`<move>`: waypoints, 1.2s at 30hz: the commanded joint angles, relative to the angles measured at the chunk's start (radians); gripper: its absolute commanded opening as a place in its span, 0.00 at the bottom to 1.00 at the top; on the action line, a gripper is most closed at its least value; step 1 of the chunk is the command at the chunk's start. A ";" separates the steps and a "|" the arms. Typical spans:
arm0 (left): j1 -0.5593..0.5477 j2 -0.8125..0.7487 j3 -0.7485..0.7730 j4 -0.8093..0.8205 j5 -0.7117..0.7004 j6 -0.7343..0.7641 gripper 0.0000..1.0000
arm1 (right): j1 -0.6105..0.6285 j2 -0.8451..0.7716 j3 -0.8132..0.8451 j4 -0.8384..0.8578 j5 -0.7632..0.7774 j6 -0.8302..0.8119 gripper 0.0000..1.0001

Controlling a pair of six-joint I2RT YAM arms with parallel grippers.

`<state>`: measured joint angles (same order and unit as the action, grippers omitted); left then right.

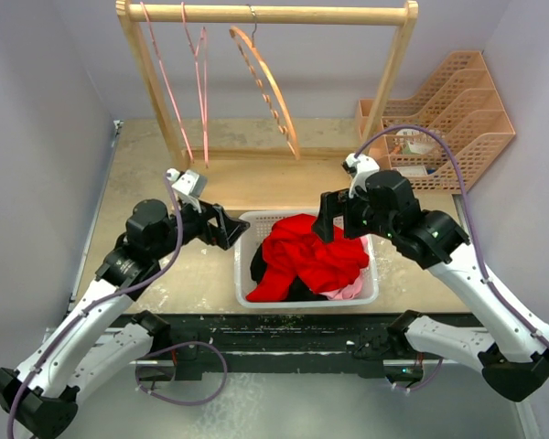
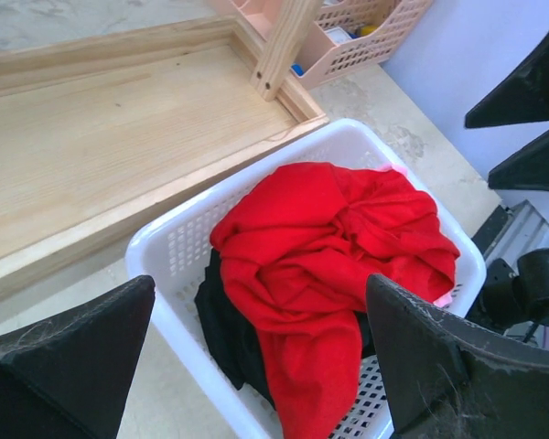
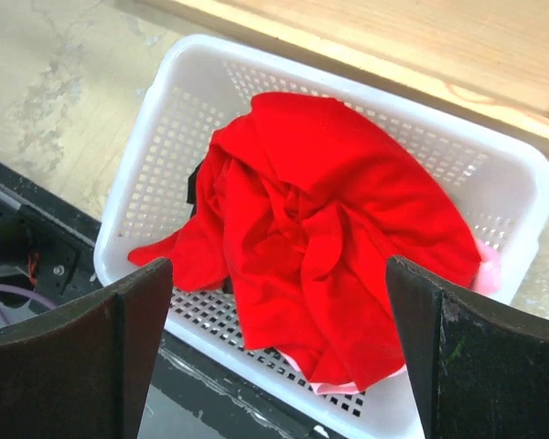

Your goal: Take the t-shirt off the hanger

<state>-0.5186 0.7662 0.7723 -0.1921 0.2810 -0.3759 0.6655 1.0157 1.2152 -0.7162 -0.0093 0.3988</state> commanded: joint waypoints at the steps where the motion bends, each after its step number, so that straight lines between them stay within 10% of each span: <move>1: -0.004 -0.045 0.022 -0.036 -0.105 0.038 0.99 | -0.004 0.005 0.058 0.013 0.132 -0.043 1.00; 9: -0.004 -0.104 -0.020 -0.065 -0.285 0.054 0.99 | -0.064 -0.024 0.032 0.168 0.382 -0.059 1.00; 26: 0.096 -0.003 -0.041 0.100 -0.465 0.034 0.99 | -0.923 0.063 -0.083 0.511 -0.064 0.066 1.00; 36: 0.636 0.232 -0.086 0.143 -0.072 -0.194 0.99 | -1.176 0.087 -0.263 0.595 -0.172 0.171 1.00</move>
<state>-0.0532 0.9539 0.7193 -0.1349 0.0517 -0.4488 -0.5087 1.1366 1.0153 -0.1879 -0.1455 0.5457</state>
